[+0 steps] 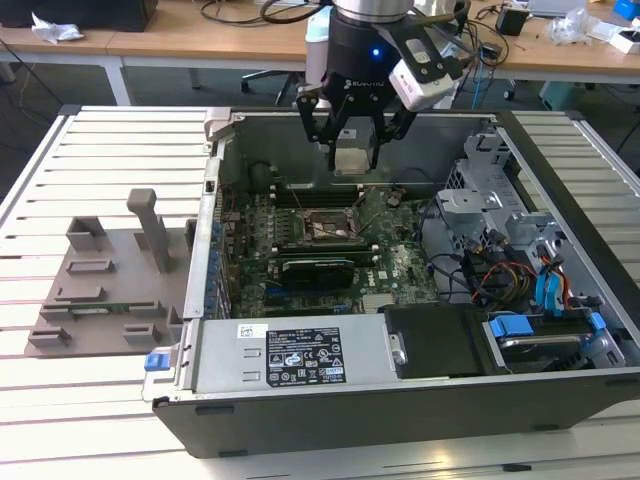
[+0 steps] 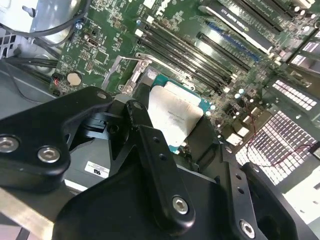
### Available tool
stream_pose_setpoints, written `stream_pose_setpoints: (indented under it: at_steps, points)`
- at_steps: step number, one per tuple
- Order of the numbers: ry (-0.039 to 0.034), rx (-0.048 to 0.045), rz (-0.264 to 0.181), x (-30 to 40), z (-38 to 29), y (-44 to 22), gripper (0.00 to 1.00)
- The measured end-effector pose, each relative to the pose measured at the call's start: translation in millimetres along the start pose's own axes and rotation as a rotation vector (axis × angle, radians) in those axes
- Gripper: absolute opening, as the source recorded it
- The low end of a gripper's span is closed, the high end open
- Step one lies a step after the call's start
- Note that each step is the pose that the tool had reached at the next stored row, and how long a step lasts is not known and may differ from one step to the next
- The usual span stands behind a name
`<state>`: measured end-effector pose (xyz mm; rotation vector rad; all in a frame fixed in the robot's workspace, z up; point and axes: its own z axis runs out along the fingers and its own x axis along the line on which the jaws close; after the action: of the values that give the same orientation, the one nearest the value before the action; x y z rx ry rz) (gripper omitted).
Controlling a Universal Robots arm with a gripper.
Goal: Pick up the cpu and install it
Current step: 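Pick up the cpu and move it towards the insertion slot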
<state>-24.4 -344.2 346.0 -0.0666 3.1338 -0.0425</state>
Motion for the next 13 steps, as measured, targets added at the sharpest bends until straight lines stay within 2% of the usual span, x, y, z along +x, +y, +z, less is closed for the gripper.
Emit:
stream_pose_setpoints:
  at_steps: [13]
  points:
    - [0.0000,0.0001,0.000,0.2,16.7,2.8,0.55]
